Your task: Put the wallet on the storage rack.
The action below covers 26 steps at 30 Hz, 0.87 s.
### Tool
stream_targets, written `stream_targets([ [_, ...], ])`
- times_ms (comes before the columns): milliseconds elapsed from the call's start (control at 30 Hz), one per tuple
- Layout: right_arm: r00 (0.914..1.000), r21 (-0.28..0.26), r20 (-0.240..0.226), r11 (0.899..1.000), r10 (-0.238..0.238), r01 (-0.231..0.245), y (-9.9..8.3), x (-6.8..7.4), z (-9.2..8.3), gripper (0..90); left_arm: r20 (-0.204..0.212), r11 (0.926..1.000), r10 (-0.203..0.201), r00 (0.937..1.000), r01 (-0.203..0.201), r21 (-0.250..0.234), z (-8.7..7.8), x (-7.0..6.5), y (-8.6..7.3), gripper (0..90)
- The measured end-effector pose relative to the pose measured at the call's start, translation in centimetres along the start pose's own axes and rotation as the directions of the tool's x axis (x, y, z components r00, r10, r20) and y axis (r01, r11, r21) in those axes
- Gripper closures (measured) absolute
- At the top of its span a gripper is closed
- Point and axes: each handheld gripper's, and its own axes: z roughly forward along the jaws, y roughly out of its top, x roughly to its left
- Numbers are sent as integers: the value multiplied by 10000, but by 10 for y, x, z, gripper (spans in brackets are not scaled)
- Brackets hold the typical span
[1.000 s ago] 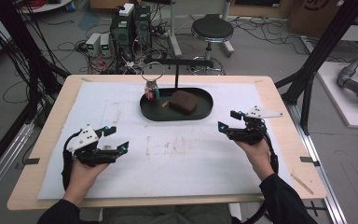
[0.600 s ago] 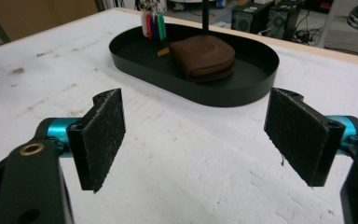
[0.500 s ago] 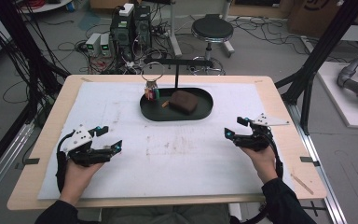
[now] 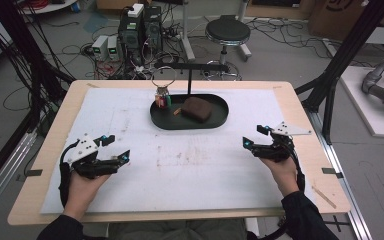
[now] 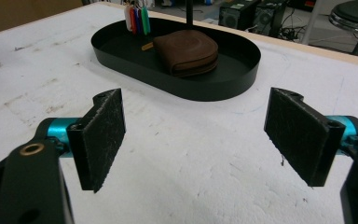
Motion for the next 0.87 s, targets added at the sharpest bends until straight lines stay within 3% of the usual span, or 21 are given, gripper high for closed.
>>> stream_targets([
  [467,9998,138,86,9997,-188,186,-2,0,0,210,-129,9998,24,9999,-22,198,2,-1,0,234],
  [867,9995,143,250,9997,-183,179,-4,-3,-5,210,-7,9996,94,10000,-94,277,8,-3,1,234],
])
